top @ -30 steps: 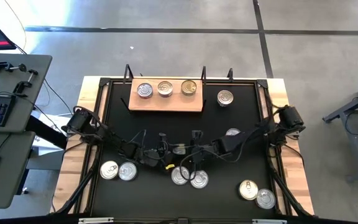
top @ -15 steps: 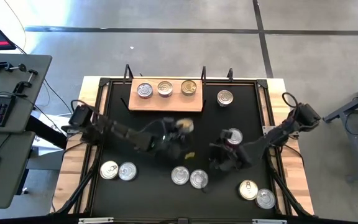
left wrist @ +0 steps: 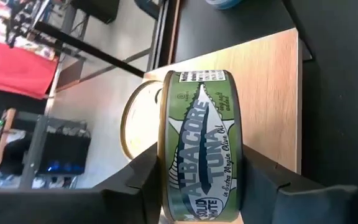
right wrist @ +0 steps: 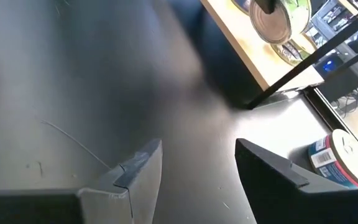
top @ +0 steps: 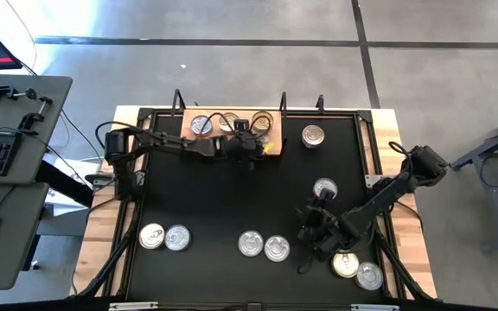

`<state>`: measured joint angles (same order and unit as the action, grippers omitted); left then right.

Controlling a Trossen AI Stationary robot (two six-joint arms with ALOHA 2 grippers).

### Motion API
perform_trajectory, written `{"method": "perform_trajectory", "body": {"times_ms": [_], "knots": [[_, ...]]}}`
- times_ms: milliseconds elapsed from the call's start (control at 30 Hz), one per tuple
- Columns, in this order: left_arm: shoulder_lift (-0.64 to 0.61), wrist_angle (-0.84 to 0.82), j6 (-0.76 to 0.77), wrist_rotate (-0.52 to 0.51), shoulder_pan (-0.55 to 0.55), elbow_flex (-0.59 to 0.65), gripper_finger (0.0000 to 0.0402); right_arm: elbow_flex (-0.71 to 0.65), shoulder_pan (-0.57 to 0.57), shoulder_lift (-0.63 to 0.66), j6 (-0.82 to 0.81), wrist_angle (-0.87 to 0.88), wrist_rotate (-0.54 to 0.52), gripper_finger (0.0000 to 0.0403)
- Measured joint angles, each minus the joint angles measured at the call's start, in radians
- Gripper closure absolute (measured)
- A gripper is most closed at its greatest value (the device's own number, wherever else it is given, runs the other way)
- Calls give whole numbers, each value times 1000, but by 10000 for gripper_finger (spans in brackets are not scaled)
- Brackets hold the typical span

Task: Stack canned seafood by type on shelf
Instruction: Put the green tuna can on the shelf aligned with the other green tuna can

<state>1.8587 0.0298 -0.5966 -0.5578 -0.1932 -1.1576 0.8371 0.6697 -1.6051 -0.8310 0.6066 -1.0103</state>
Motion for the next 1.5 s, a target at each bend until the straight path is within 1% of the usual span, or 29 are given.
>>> {"method": "perform_trajectory", "body": {"times_ms": [100,300,567,700,933,1067,1367,1433,1500], "knots": [[0,19,-8,33,-11,0,242,-1,0,0,0,-4,0,208],[8,54,-9,104,-10,0,237,-1,0,0,0,-13,1,208],[82,101,-11,98,-2,-1,229,-1,-1,0,1,-21,5,208],[79,94,38,103,0,-1,206,-1,-1,0,2,-21,5,208],[71,83,62,138,-3,-1,141,-1,-2,0,1,-22,4,208],[67,68,85,134,0,-1,121,-1,-2,0,1,-27,4,208],[64,59,117,119,3,-1,118,-1,-2,0,2,-28,-3,208],[64,59,138,82,0,-1,118,-1,-2,0,2,-28,-4,208],[64,69,155,22,0,-1,118,-1,-2,0,2,-28,-4,208]]}}
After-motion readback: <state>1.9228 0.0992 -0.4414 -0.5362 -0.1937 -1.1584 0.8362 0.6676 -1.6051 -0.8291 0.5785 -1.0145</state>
